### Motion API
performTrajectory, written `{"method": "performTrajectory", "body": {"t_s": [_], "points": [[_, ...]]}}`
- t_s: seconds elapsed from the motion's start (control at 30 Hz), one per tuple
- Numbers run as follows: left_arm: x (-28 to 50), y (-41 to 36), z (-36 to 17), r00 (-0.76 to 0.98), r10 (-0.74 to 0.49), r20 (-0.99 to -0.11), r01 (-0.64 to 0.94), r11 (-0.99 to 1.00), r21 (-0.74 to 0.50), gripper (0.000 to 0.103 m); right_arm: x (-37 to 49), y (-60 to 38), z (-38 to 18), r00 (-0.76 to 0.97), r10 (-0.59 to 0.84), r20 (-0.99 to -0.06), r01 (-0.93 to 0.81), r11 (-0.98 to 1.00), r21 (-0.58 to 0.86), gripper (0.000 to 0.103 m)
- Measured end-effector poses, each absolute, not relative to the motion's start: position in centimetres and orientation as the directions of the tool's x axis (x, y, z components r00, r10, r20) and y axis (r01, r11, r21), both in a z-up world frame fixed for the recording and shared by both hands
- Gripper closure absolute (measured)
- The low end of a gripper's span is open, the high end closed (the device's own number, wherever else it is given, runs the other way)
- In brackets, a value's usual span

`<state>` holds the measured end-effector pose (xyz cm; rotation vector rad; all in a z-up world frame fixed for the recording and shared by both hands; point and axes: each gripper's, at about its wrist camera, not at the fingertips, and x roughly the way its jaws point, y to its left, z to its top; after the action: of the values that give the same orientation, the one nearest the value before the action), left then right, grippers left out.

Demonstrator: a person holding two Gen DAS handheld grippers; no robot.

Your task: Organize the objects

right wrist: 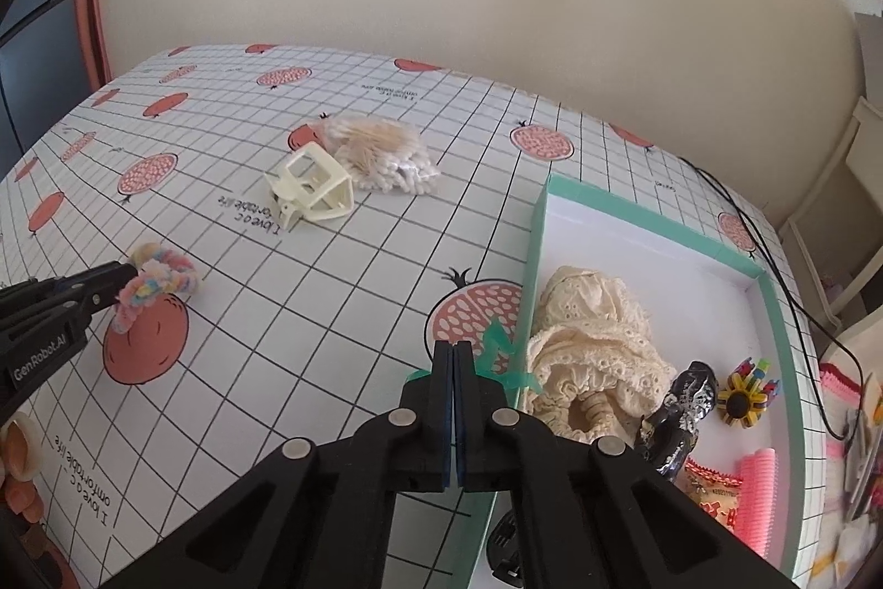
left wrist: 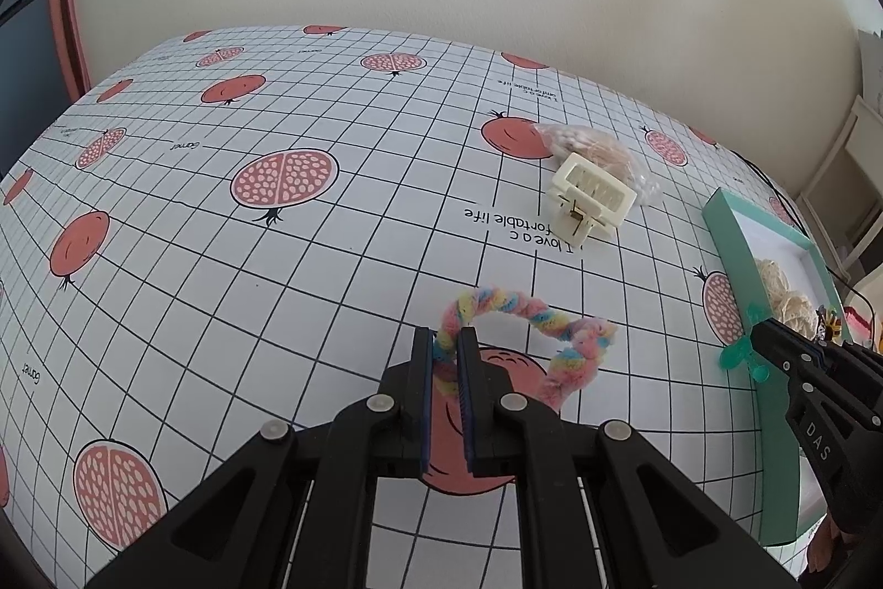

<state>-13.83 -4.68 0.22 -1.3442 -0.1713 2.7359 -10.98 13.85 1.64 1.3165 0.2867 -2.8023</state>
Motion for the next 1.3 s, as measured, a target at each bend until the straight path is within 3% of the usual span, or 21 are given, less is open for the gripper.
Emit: {"method": "performTrajectory", "body": {"t_s": [0.5,0.97,1.13,1.2,1.3], "points": [[-13.8,-4.9,0.7,-0.619,0.128,-0.775,-0.023,-0.989,-0.146,0.095,-9.8,16.6,5.0,-0.705,-0.017,-0.709,0.059,-0.998,-0.035,0.103],[-13.5,-5.6,0.9,-0.629,0.163,-0.76,-0.026,-0.982,-0.188,0.095,-9.2,14.7,2.1,-0.608,-0.032,-0.793,0.113,-0.992,-0.047,0.102],[-13.4,-6.2,0.6,-0.628,0.186,-0.756,-0.029,-0.976,-0.216,0.095,-9.3,14.0,1.4,-0.591,-0.002,-0.806,0.118,-0.99,-0.083,0.09],[-13.3,-6.5,0.5,-0.63,0.196,-0.752,-0.031,-0.973,-0.227,0.095,-9.4,13.7,1.2,-0.586,0.006,-0.81,0.121,-0.988,-0.096,0.071],[-13.2,-6.9,0.5,-0.634,0.21,-0.745,-0.034,-0.969,-0.245,0.095,-9.6,13.1,0.6,-0.576,0.042,-0.816,0.121,-0.983,-0.136,0.07]]}}
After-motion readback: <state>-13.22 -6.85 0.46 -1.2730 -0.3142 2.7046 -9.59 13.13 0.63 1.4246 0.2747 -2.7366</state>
